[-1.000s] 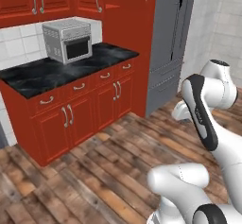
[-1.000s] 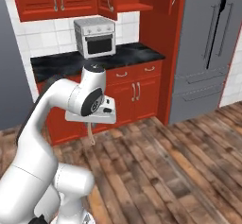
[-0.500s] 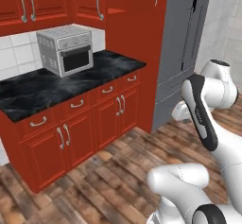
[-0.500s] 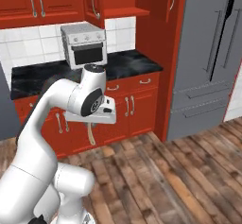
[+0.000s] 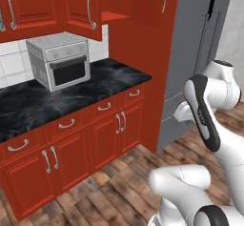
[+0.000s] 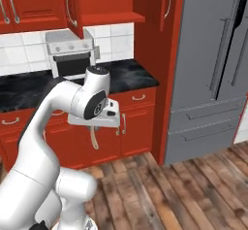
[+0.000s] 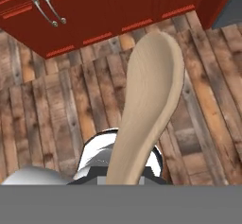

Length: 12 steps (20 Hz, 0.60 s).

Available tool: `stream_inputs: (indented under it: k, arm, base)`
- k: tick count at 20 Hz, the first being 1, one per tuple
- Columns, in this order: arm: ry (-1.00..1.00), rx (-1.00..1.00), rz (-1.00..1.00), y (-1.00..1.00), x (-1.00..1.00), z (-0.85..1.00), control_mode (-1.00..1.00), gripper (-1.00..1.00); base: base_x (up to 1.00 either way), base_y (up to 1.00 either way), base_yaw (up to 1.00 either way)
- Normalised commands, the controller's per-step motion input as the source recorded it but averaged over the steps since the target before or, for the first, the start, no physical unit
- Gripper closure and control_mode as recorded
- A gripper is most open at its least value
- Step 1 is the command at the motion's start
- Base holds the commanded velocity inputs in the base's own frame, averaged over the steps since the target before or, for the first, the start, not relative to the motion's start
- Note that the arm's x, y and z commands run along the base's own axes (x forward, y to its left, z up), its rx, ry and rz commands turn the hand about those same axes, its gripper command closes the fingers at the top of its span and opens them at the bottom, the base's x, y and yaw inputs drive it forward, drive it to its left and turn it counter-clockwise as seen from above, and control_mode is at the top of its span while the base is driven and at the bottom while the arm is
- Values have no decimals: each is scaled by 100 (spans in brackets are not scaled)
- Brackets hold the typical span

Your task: Organize the utensils by type. Pick up the wooden spoons from the counter and place them in the open cabinet. Then pick up the metallic utensils from the counter and place them in the open drawer.

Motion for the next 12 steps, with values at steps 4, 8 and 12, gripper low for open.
stream_inputs:
  k: [4,8,12]
  arm:
    - [0,0,0,0,0,0,100,100]
    - [0,0,0,0,0,0,100,100]
    - [0,0,0,0,0,0,100,100]
  base:
    - [81,-39,31]
    - [81,-37,37]
    - [80,-39,34]
